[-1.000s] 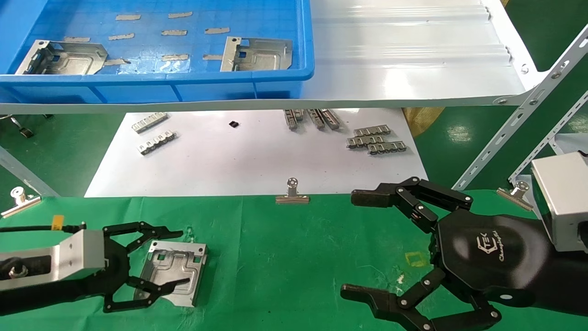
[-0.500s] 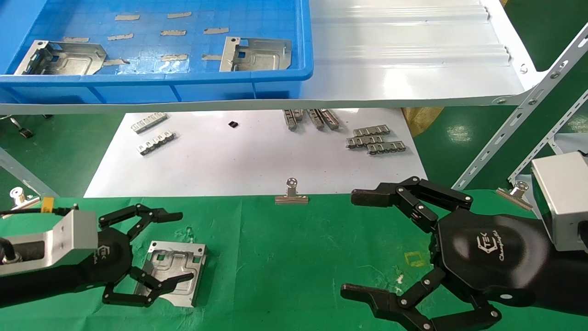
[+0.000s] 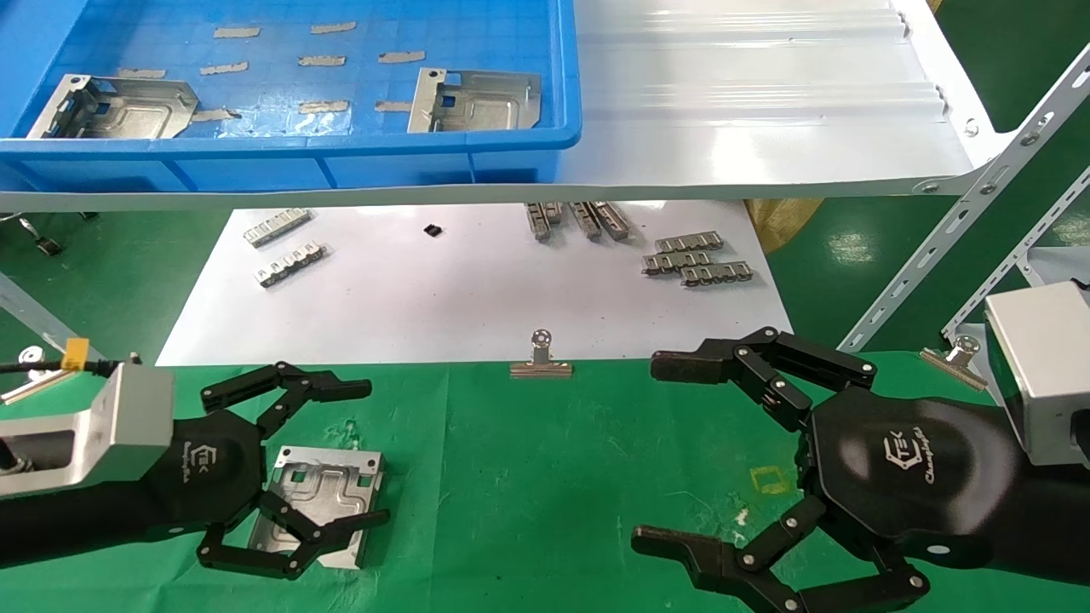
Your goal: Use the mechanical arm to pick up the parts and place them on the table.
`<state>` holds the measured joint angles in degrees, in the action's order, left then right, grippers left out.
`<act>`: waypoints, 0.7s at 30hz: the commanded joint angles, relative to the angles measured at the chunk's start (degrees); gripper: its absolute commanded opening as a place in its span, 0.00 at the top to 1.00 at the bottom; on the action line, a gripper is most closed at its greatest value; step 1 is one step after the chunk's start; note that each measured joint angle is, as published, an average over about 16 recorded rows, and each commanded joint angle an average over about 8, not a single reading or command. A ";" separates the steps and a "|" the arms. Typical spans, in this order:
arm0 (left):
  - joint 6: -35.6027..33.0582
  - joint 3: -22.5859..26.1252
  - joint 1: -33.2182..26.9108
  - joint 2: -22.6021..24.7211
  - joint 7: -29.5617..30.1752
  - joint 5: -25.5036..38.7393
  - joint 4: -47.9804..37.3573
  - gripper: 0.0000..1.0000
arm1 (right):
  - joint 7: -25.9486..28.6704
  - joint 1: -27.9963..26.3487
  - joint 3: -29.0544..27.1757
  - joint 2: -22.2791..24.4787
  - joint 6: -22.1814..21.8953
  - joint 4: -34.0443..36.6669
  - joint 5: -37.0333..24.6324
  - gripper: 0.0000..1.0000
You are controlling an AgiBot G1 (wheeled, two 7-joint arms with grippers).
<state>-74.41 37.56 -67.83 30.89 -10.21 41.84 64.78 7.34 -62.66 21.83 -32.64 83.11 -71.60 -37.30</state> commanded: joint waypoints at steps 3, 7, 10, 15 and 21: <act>-1.26 -2.40 0.70 0.46 2.34 0.00 0.98 0.00 | 0.00 0.00 0.00 0.00 0.00 0.00 0.00 0.00; -2.52 -4.82 1.40 0.92 4.69 0.01 1.97 0.00 | 0.00 0.00 0.00 0.00 0.00 0.00 0.00 0.00; -3.47 -6.62 1.93 1.27 6.45 0.01 2.71 0.00 | 0.00 0.00 0.00 0.00 0.00 0.00 0.00 0.00; -5.05 -9.63 2.80 1.85 9.38 0.01 3.94 0.00 | 0.00 0.00 0.00 0.00 0.00 0.00 0.00 0.00; -6.94 -13.24 3.86 2.54 12.89 0.01 5.41 0.00 | 0.00 0.00 0.00 0.00 0.00 0.00 0.00 0.00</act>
<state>-81.36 24.30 -63.98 33.43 2.69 41.85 70.20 7.34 -62.66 21.84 -32.64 83.11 -71.60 -37.29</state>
